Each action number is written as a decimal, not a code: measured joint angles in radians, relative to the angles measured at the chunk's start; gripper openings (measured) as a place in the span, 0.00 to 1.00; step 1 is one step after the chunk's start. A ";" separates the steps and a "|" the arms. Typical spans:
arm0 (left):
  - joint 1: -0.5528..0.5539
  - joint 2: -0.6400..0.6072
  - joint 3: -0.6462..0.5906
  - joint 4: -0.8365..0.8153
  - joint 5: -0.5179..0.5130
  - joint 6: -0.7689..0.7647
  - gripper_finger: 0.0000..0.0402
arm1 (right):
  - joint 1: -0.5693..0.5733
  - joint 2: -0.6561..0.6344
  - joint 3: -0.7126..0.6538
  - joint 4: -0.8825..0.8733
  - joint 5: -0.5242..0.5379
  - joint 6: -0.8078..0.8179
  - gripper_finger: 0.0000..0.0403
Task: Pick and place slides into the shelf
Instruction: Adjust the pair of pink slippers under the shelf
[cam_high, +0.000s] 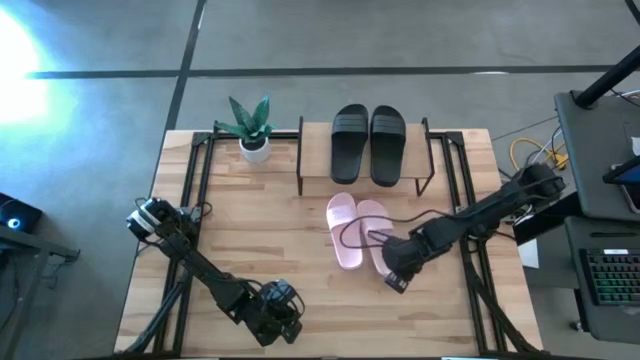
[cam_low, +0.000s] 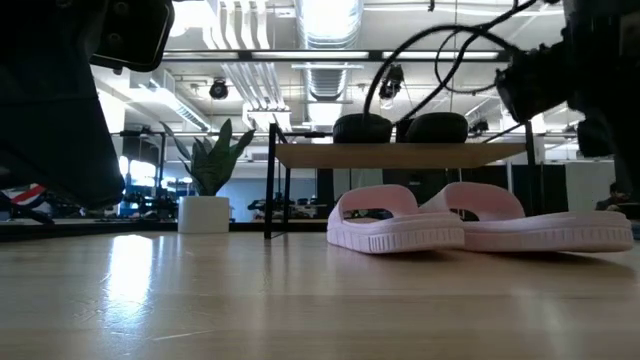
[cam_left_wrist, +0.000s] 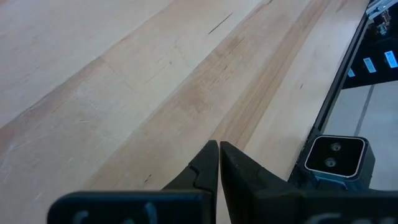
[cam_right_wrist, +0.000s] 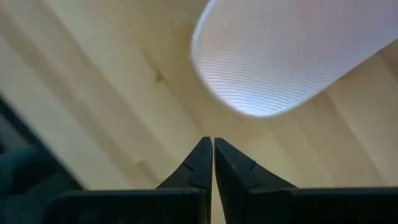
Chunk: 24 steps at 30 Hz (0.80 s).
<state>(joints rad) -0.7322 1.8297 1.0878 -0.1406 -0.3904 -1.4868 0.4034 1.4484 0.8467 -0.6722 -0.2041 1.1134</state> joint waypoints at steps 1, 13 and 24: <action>0.000 0.000 0.000 0.000 0.000 0.000 0.00 | 0.006 0.016 0.000 0.004 0.010 0.010 0.02; 0.000 0.000 0.000 0.000 0.023 0.001 0.00 | 0.037 0.142 0.000 0.140 0.055 0.039 0.02; 0.000 0.000 0.000 0.000 0.037 0.001 0.00 | -0.024 0.146 0.009 0.182 0.276 0.048 0.02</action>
<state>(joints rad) -0.7322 1.8299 1.0874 -0.1411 -0.3530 -1.4856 0.3798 1.5945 0.8561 -0.4900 0.0715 1.1614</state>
